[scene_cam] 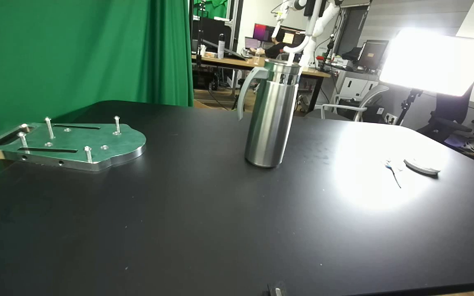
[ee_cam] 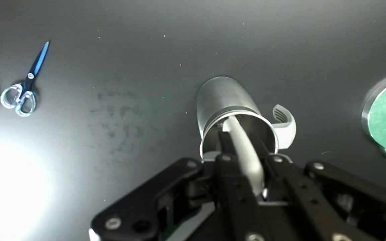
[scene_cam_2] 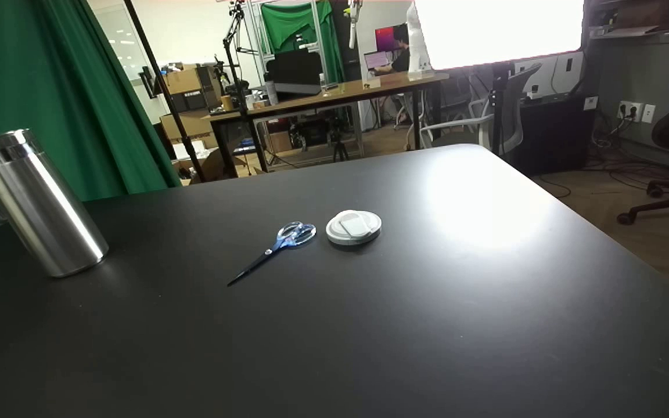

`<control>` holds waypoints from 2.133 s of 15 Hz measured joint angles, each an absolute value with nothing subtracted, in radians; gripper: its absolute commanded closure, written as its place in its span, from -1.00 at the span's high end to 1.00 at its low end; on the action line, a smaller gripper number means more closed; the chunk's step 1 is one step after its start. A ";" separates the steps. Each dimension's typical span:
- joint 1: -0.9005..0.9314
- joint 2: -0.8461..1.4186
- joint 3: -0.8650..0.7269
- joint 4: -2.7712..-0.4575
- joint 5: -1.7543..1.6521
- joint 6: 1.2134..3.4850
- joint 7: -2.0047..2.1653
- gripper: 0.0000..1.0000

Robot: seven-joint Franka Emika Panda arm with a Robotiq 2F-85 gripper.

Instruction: Move the brush inside the silver flask up and down

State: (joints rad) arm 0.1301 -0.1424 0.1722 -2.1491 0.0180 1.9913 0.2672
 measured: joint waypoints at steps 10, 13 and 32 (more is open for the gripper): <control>0.136 -0.096 0.180 -2.164 0.009 1.992 0.267 -0.92; 0.136 -0.099 0.178 -2.154 0.003 1.992 0.267 -0.92; 0.132 -0.281 0.174 -2.064 -0.001 1.979 0.267 -0.92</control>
State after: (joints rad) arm 0.1325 -0.2812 0.1739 -2.0644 -0.0012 1.9788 0.2674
